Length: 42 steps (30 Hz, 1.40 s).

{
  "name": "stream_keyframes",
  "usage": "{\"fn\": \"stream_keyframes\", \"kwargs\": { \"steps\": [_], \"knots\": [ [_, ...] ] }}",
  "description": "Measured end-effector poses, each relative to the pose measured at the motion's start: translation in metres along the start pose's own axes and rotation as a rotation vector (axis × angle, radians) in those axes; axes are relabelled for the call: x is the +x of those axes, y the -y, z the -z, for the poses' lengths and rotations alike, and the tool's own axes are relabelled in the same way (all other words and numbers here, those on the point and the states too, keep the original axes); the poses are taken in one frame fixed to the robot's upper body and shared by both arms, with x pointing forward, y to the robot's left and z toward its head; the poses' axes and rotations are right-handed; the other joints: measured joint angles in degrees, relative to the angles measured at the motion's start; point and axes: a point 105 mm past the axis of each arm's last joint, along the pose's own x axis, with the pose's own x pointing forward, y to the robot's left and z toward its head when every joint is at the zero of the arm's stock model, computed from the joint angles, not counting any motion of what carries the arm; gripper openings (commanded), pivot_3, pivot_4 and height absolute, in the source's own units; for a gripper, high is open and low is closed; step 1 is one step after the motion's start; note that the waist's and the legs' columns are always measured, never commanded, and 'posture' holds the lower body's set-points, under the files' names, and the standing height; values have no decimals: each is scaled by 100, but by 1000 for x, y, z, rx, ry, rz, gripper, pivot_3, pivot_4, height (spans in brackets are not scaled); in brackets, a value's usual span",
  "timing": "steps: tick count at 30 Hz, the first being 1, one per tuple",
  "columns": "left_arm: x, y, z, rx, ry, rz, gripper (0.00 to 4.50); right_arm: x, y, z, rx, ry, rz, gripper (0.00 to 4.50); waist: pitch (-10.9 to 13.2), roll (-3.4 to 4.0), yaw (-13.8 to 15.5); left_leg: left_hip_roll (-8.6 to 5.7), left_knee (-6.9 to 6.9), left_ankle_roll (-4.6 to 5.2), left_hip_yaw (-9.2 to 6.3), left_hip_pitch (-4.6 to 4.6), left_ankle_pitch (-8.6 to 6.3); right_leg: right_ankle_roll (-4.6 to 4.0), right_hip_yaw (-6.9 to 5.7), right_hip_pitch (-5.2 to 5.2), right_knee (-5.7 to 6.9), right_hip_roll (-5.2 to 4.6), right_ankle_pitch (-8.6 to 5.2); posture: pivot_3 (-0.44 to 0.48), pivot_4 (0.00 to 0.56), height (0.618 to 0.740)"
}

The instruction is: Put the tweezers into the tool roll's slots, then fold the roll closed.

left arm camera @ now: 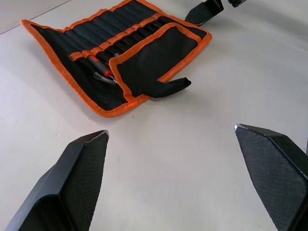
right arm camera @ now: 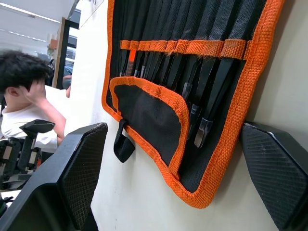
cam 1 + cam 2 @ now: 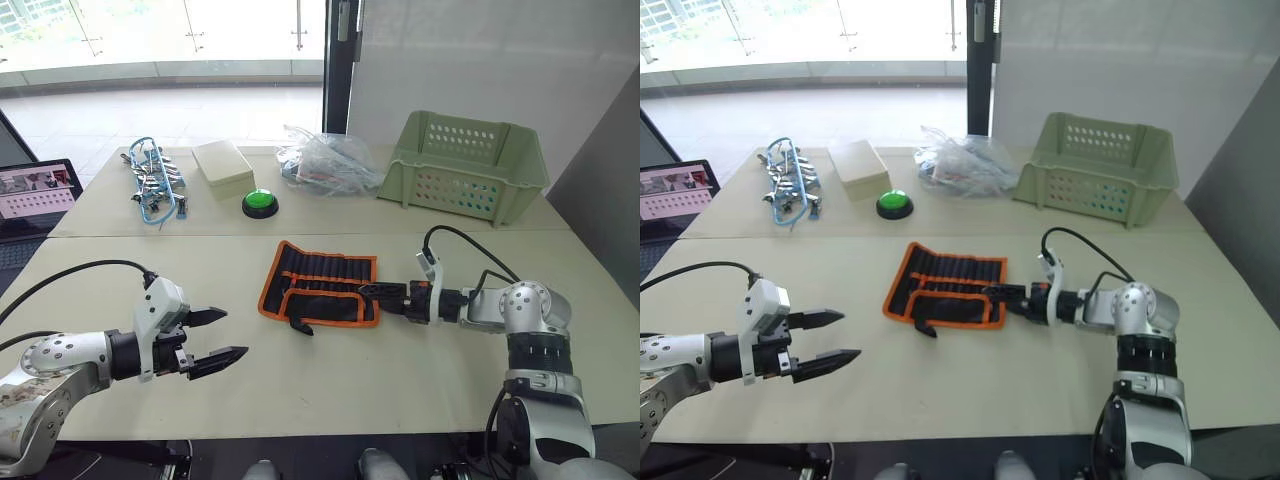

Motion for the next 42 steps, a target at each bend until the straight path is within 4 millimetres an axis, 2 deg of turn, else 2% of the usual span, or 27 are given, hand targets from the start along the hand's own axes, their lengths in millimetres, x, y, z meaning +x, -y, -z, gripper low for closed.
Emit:
{"fn": "stream_keyframes", "kwargs": {
  "steps": [2,3,13,15,16,24,34,38,42],
  "knots": [
    [0,0,0,-1,3,-4,4442,1,0,-1,6,1,-5,4500,0,0,1,0,0,0,0,0,0,-1,0,0,0,0,0,0,150,740],
    [0,0,0,0,4,-5,4479,1,0,-1,8,1,-7,4250,0,0,2,0,0,0,0,0,0,-1,0,0,0,0,0,0,150,740],
    [0,0,-1,13,12,-2,4500,3,11,3,76,5,2,924,3,5,18,-3,-14,0,0,-11,0,-5,-1,-9,-10,-4,0,0,150,740],
    [0,-1,0,20,2,-10,4500,2,8,0,77,21,-18,227,3,5,18,-3,-17,0,0,-10,0,-5,-1,-8,-14,-4,0,0,150,740],
    [-1,-2,2,23,-8,-15,4500,1,6,-1,69,24,-24,20,3,5,18,-3,-18,0,0,-10,0,-5,-1,-8,-15,-4,0,0,150,740],
    [4,-6,9,34,-31,-11,4500,-12,10,-2,44,41,-8,20,4,6,79,-10,-18,0,0,-14,0,-5,-3,-7,-18,-12,0,0,150,740],
    [13,-6,9,35,-10,17,4500,-37,14,-14,-73,-22,142,20,18,22,57,-11,-24,0,4,-18,0,-5,-2,-15,-21,-15,0,0,150,740],
    [14,-4,10,31,-2,20,4500,-36,-3,-29,-148,-39,168,20,20,24,19,-8,-25,0,4,-23,0,-5,-2,-25,-17,-12,0,0,150,740],
    [14,-6,14,45,-17,-3,4500,-15,-28,-32,-211,-51,140,20,20,24,5,-3,-29,0,4,-28,0,-6,-1,-35,-10,-6,0,0,150,740]
  ]
}}
